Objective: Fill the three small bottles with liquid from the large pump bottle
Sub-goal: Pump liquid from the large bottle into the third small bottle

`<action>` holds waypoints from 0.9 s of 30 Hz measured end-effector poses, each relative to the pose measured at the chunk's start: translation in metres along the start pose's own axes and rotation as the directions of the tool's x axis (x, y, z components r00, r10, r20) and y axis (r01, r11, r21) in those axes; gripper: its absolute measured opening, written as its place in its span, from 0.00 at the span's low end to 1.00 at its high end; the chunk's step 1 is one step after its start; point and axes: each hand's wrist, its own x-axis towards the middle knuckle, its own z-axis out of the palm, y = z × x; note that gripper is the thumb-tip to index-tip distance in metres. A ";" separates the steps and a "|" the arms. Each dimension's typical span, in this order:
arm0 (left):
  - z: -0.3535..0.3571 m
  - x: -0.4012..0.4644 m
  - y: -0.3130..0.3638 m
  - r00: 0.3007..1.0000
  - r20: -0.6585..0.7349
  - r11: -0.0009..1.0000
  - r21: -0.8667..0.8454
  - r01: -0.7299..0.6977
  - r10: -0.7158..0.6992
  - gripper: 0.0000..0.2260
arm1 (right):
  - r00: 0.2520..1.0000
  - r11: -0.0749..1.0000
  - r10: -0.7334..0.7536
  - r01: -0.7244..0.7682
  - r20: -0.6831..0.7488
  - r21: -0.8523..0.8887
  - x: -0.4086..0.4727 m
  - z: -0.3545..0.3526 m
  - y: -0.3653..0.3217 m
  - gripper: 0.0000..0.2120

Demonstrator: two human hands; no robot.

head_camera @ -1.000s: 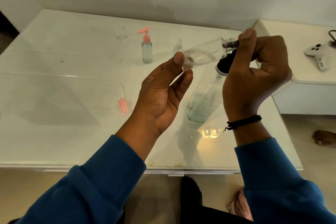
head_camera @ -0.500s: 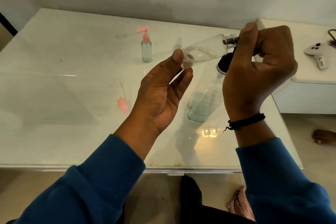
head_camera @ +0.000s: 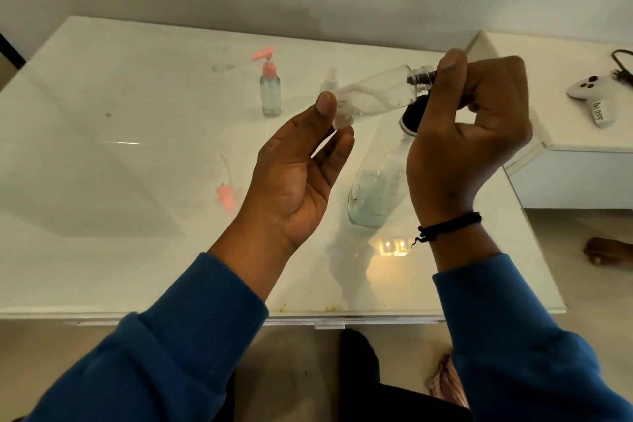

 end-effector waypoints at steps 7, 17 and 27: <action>0.002 -0.001 0.001 1.000 0.010 1.000 0.017 -0.001 0.001 0.14 | 1.000 1.000 -0.014 0.014 -0.019 -0.007 0.007 0.003 -0.005 0.16; 0.001 -0.001 0.001 1.000 0.016 1.000 0.020 -0.001 0.000 0.16 | 1.000 1.000 0.004 -0.004 -0.024 0.000 0.006 0.002 -0.005 0.16; 0.002 -0.001 0.002 1.000 0.019 1.000 0.020 -0.003 0.002 0.17 | 1.000 1.000 -0.005 0.005 -0.015 -0.006 0.006 0.001 -0.006 0.16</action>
